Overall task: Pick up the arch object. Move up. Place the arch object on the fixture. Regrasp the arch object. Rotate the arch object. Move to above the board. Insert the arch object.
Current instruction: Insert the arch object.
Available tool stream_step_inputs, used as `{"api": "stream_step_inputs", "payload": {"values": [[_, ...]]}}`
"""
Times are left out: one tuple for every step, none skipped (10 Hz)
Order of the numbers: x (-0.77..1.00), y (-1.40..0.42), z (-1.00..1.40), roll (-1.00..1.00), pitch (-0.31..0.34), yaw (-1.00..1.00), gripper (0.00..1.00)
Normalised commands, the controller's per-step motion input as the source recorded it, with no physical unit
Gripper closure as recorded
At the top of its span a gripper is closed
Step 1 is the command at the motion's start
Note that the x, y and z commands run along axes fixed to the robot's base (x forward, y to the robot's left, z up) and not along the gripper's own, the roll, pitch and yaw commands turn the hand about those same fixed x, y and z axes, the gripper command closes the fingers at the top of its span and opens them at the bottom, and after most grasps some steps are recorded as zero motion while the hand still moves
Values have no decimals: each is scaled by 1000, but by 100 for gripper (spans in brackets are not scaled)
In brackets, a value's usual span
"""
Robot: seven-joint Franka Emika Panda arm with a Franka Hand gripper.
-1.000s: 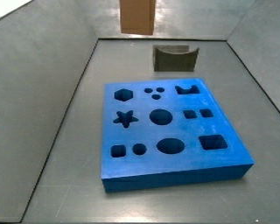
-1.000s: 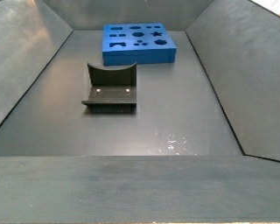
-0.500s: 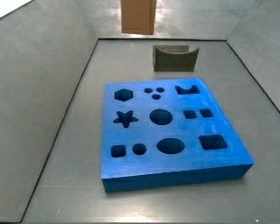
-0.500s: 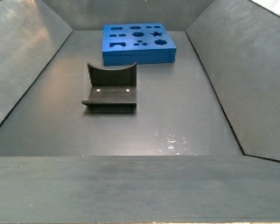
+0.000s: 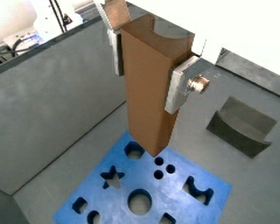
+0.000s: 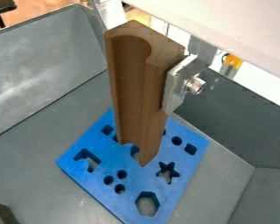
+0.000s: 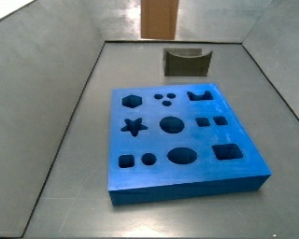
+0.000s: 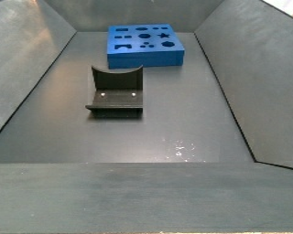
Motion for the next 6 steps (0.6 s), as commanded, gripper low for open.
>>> {"api": "stream_step_inputs", "payload": {"values": [[1000,94,-63,0,0,89,100],[1000,134,-49,0,0,157,100],[1000,111,-20,0,-10,186,100],[989,80,-11,0,-26,197,100],[989,40,-29,0,-26,194,100],[1000,51,-69,0,-1,174,100]]}}
